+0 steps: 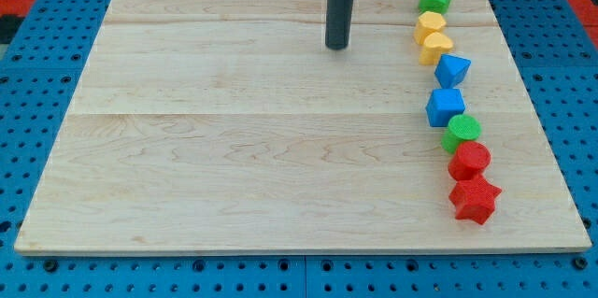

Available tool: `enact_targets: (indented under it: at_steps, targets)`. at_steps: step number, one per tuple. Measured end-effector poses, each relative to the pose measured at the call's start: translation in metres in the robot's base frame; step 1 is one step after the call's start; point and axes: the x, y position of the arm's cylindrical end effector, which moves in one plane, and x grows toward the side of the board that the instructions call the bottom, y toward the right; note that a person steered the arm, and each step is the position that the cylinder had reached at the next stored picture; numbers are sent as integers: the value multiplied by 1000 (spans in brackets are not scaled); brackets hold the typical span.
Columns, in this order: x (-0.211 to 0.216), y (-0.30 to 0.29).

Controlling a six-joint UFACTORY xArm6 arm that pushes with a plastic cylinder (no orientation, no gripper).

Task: Push green star to yellow hexagon

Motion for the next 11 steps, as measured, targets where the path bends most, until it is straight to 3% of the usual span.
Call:
enact_targets:
  at_steps: [1,2,4,6,9,10,11]
  targets:
    - [-65,7]
    - [-99,28]
    - [-101,142]
    - [-100,186]
    - [-59,164]
    - [-57,176]
    - [-27,193]
